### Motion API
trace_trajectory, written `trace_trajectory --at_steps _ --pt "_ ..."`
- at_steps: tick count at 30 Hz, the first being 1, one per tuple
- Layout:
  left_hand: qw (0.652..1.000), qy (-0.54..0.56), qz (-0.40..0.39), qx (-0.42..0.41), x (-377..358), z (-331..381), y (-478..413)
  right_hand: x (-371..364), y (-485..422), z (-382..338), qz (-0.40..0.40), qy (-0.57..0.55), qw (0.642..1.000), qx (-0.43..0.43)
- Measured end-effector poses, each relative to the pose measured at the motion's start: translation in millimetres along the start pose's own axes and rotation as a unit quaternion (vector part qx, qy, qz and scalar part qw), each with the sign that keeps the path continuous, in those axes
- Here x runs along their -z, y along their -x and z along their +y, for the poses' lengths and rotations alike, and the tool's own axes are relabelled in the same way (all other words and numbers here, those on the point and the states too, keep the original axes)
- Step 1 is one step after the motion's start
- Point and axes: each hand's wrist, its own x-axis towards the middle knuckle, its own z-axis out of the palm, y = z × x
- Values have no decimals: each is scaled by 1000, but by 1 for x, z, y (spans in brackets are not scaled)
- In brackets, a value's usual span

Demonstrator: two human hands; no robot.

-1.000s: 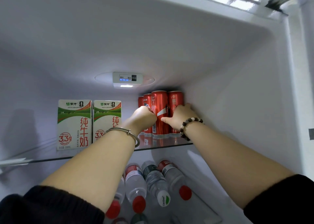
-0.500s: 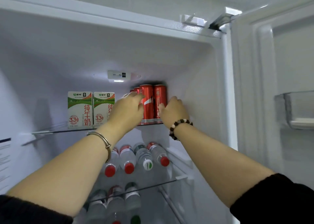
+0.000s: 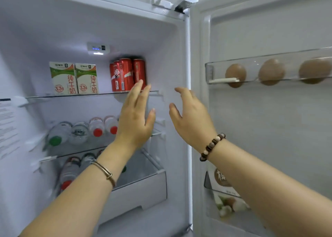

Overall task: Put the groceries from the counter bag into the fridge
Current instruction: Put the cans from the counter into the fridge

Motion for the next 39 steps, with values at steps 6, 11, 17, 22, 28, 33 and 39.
trace_trajectory --at_steps 6,11,17,22,28,33,39 --pt "994 89 -29 -51 -25 92 44 70 79 22 16 106 994 5" --pt "979 147 -48 -134 -53 185 66 145 136 65 15 198 978 -58" --pt "956 200 -115 -184 -91 308 84 253 206 107 18 304 942 -139" --pt "927 257 -185 -202 -105 439 109 365 279 127 24 381 903 -198" --pt "886 322 -246 -225 -102 617 158 519 387 123 38 485 824 -291" --pt "846 359 -293 -263 -90 744 214 623 483 105 56 550 743 -377" --pt "780 428 -313 -333 -77 873 260 709 571 90 78 602 643 -466"
